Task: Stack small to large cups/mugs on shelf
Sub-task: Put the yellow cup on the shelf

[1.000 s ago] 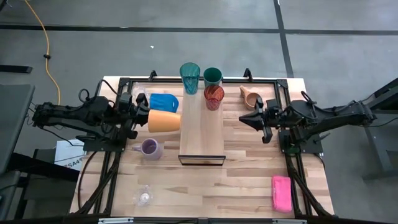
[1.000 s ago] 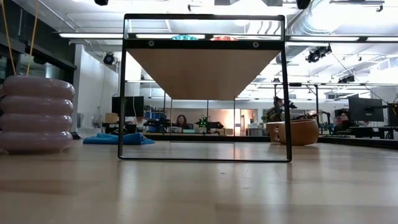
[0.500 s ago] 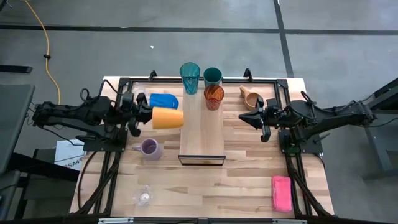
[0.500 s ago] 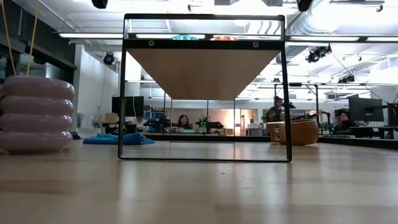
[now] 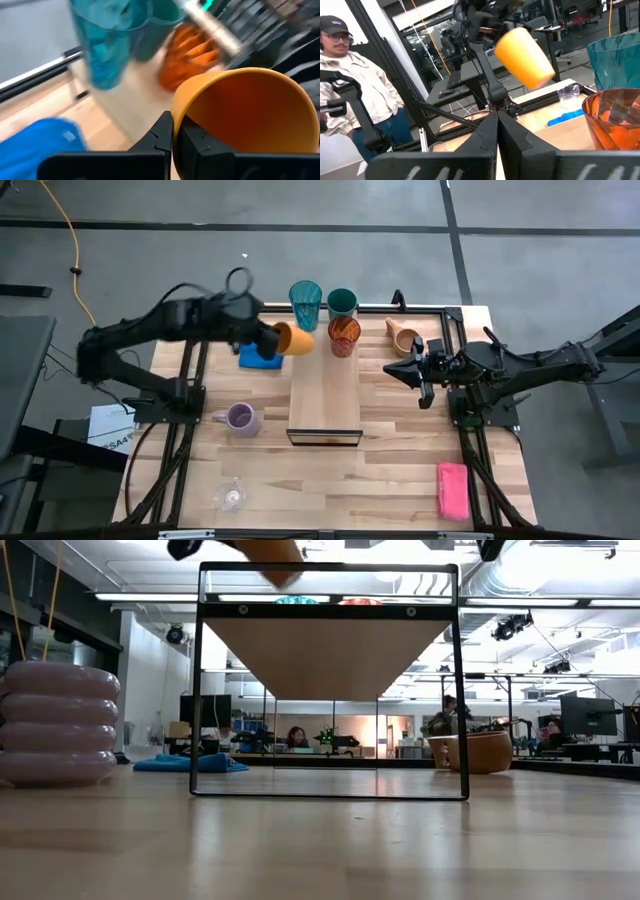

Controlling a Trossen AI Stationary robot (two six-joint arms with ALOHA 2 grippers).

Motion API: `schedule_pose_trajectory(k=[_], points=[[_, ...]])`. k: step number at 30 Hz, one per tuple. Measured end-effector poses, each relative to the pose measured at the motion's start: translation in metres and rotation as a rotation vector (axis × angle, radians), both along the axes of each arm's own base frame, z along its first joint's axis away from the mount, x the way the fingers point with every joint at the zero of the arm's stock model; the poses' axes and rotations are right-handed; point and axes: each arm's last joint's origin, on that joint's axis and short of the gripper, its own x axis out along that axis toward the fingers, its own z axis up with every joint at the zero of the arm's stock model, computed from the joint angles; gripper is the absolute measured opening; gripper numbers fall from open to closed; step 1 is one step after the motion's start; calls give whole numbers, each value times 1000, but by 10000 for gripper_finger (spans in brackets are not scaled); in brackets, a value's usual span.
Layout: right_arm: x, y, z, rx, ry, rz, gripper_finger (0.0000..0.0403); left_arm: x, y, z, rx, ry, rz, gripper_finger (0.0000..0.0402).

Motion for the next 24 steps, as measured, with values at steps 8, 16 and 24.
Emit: schedule_pose_trajectory(k=[8,16,24], points=[[0,0,0,-1,5,0,0,37,38,5,-89,246,21,0],[0,0,-1,-1,8,0,0,66,51,-19,-138,350,13,0],[0,0,-1,-1,8,1,0,83,58,-40,-163,416,17,0]])
